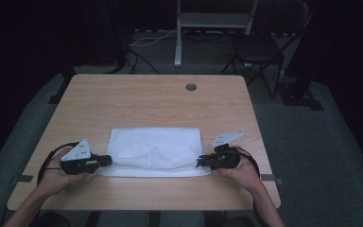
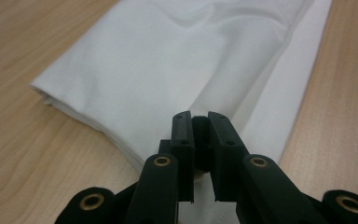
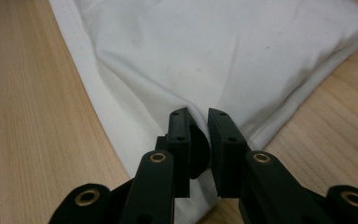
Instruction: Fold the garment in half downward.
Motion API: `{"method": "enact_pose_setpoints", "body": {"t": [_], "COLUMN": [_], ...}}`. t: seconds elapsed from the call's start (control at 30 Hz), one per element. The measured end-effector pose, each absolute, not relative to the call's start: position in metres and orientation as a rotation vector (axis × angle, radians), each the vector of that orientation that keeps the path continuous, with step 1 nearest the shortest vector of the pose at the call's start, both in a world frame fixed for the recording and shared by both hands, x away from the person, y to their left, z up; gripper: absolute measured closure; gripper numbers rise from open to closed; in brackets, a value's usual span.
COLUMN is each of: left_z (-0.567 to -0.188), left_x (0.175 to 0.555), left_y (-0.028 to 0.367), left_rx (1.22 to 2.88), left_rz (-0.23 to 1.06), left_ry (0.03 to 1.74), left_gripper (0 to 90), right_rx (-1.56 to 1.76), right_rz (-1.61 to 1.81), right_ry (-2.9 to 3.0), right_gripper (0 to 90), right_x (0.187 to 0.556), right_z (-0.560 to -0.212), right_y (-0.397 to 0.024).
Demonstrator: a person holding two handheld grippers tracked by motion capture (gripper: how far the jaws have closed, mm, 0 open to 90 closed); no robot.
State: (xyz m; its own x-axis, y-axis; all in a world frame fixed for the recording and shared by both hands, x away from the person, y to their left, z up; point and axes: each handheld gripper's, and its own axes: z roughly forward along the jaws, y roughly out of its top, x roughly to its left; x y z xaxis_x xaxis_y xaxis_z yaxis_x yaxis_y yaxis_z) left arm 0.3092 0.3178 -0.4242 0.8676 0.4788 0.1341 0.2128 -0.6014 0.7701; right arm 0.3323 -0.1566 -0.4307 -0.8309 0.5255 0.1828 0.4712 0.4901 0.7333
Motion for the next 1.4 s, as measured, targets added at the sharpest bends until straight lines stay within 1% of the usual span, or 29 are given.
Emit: {"method": "enact_pose_setpoints", "body": {"t": [0.37, 0.73, 1.1, 1.4], "left_z": [-0.413, -0.405, -0.403, -0.410], "left_x": [0.310, 0.306, 0.302, 0.299], "left_y": [0.318, 0.322, 0.323, 0.323], "left_rx": [2.205, 2.163, 2.142, 2.180], "left_rz": [0.461, 0.447, 0.433, 0.403], "left_ry": [0.487, 0.489, 0.485, 0.474], "left_gripper": [83.1, 83.1, 83.0, 82.8], "right_rx": [0.877, 0.856, 0.853, 0.863], "right_rz": [1.309, 1.352, 1.364, 1.354], "right_ry": [2.640, 2.614, 2.611, 2.622], "right_gripper": [81.2, 81.3, 81.3, 81.2], "right_x": [0.329, 0.323, 0.319, 0.317], "right_z": [-0.422, -0.414, -0.413, -0.418], "right_y": [-0.156, -0.158, -0.160, -0.162]}}
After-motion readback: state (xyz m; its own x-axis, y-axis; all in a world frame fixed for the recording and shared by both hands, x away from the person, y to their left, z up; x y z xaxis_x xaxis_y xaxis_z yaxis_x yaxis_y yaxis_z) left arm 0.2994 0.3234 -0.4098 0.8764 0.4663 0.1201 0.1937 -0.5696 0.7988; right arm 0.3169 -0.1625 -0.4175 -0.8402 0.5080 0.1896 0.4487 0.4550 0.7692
